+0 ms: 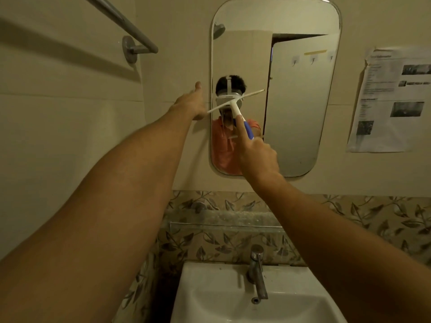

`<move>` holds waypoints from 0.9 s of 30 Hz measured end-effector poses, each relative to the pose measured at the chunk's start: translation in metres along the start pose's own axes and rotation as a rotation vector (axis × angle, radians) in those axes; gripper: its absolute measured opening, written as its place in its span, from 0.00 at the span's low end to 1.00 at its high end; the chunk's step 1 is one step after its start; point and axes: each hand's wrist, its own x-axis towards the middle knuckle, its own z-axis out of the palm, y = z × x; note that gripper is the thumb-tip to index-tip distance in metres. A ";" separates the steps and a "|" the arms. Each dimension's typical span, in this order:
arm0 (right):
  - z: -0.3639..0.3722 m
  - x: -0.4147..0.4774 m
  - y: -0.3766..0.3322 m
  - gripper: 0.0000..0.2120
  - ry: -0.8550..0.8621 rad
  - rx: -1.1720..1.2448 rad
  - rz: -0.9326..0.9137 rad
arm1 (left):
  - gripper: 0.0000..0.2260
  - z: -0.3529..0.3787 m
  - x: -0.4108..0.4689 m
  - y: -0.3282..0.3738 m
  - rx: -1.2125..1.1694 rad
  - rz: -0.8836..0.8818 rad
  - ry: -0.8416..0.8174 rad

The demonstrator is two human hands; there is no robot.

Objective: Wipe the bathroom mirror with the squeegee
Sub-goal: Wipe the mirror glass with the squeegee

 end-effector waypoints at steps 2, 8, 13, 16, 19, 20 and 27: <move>0.012 -0.008 0.008 0.43 0.006 -0.043 -0.010 | 0.36 0.002 0.001 -0.003 0.023 0.004 -0.011; 0.039 -0.040 0.026 0.41 -0.050 -0.096 0.050 | 0.35 0.007 0.003 -0.006 0.035 0.006 -0.052; 0.056 -0.074 0.046 0.42 -0.085 -0.145 0.089 | 0.36 0.011 0.004 0.001 0.030 0.014 -0.062; 0.054 -0.080 0.052 0.41 -0.068 -0.146 0.086 | 0.34 0.011 0.002 0.005 0.014 0.030 -0.053; 0.040 -0.076 0.054 0.36 0.005 -0.063 0.069 | 0.34 0.012 0.000 0.006 0.008 0.036 -0.050; 0.033 -0.070 0.053 0.33 0.044 -0.016 0.064 | 0.34 0.011 0.000 0.006 0.006 0.040 -0.052; -0.039 0.024 0.034 0.28 0.218 0.204 -0.001 | 0.34 0.001 0.005 0.008 -0.019 0.008 -0.027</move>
